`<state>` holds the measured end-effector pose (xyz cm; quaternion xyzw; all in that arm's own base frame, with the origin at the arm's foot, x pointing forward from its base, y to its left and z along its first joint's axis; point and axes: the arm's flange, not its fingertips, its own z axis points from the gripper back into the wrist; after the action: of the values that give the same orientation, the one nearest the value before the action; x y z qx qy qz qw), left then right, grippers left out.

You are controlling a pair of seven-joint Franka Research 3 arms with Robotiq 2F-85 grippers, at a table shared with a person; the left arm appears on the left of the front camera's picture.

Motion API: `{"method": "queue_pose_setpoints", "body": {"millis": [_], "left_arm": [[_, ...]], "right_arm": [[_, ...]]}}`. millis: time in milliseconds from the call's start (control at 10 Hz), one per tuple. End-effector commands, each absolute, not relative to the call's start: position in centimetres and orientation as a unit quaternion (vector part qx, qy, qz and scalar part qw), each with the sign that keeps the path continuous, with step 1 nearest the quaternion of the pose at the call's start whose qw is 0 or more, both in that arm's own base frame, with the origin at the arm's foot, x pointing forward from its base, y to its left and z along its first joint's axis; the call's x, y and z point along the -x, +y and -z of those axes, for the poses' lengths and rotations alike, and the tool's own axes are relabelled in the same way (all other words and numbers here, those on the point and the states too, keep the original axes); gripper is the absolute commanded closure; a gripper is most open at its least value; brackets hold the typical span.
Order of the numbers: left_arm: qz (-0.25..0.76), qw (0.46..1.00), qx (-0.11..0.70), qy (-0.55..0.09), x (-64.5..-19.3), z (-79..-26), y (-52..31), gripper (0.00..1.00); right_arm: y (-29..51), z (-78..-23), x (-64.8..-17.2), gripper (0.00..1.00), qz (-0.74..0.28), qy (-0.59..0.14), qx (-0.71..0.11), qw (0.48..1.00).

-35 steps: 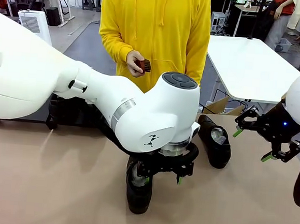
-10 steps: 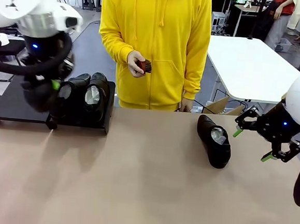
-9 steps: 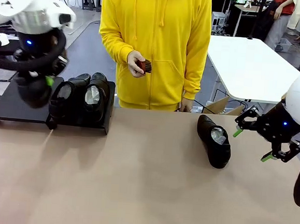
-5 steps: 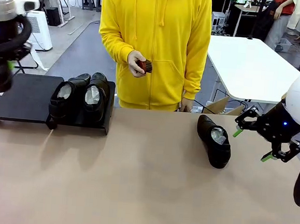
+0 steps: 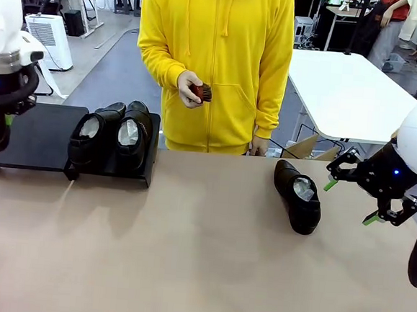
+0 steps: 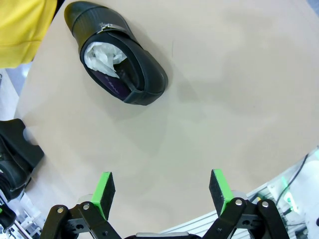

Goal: Organize the shoes by placing them on the stand.
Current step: Place the Shoe from the middle of the table onto the Shoes Stand.

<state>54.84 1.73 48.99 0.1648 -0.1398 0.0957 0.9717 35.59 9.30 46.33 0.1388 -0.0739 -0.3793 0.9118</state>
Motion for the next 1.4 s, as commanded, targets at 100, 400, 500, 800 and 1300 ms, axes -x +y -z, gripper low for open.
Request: {"method": "queue_pose_setpoints", "body": {"millis": [100,400,500,800,1300], "left_arm": [[-0.078,0.960,-0.204,-0.176,-55.4,-47.8,3.0,1.00],[-0.062,0.954,-0.218,-0.197,-56.4,-45.8,3.7,1.00],[-0.060,0.956,-0.211,-0.197,-56.5,-45.1,3.6,1.00],[-0.056,0.957,-0.195,-0.208,-56.8,-43.7,3.8,1.00],[-0.046,0.955,-0.195,-0.221,-57.6,-41.4,3.6,1.00]], "right_arm": [[9.2,-46.4,-35.7,0.00,0.370,-0.077,-0.143,0.915],[9.2,-46.4,-35.7,0.00,0.370,-0.077,-0.143,0.915],[9.2,-46.4,-35.7,0.00,0.370,-0.077,-0.143,0.915],[9.2,-46.4,-35.7,0.00,0.370,-0.077,-0.143,0.915],[9.2,-46.4,-35.7,0.00,0.370,-0.077,-0.143,0.915]]}}
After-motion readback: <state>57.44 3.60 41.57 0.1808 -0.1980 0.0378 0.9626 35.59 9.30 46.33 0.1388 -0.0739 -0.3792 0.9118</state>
